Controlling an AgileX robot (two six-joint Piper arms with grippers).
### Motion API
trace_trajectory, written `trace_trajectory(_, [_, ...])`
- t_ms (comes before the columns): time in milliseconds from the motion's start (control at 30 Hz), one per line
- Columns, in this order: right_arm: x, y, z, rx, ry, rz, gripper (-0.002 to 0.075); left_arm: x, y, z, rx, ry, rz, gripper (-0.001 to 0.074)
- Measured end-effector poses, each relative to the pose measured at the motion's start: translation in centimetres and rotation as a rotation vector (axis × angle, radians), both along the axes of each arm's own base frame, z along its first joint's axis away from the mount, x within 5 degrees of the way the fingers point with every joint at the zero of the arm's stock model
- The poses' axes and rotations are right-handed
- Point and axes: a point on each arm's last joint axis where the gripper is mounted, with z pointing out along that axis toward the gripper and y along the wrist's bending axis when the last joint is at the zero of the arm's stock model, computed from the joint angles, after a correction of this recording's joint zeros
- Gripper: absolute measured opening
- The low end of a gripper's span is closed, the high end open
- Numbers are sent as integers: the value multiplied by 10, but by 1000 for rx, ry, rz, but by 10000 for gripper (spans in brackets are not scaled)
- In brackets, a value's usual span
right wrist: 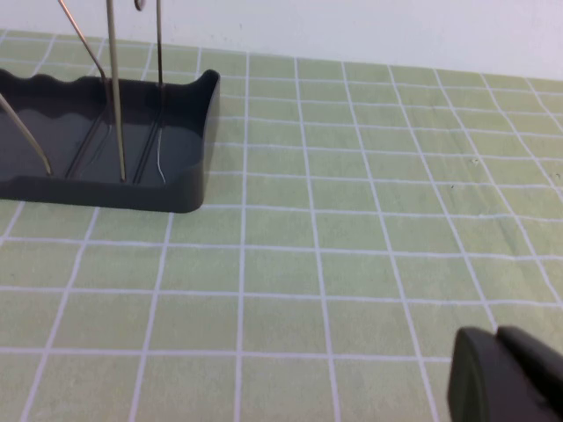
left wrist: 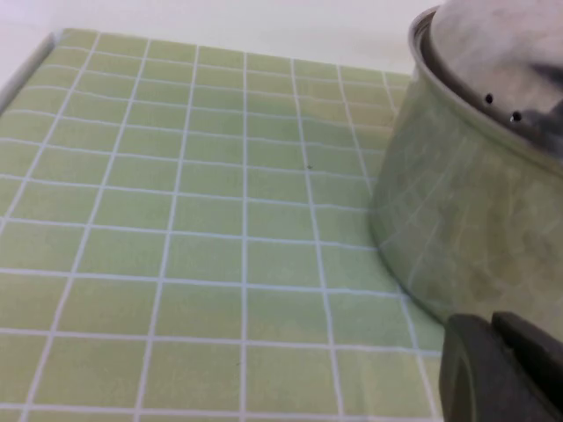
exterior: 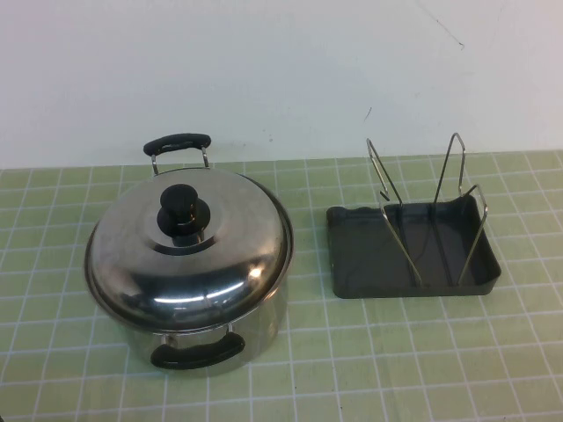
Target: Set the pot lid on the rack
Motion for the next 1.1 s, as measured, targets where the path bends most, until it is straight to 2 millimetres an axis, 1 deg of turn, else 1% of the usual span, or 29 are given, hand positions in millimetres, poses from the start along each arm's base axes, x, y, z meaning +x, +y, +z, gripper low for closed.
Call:
trace_trajectory(67, [0, 0, 0, 0, 0, 0, -1, 0, 0, 0, -7, -4, 1, -3])
trace_trajectory(267, [0, 0, 0, 0, 0, 0, -1, 1, -3, 3, -146, -34, 0, -4])
trace_trajectory(367, [0, 0, 0, 0, 0, 0, -1, 1, -6, 6, -310, -61, 5, -3])
trace_trajectory(533, [0, 0, 0, 0, 0, 0, -1, 2, -7, 17, -691, -135, 37, -3])
trace_trajectory(600, [0, 0, 0, 0, 0, 0, -1, 3, -6, 18, -762, -146, 43, -3])
trace_trajectory(700, [0, 0, 0, 0, 0, 0, -1, 3, -6, 20, -804, -159, 52, -3])
trace_trajectory(833, [0, 0, 0, 0, 0, 0, -1, 3, -4, 21, -809, -179, 62, -3])
trace_trajectory(1000, [0, 0, 0, 0, 0, 0, -1, 3, -3, 23, -881, -191, 71, -3])
trace_trajectory(1100, [0, 0, 0, 0, 0, 0, -1, 3, -4, 23, -828, -197, 62, -3])
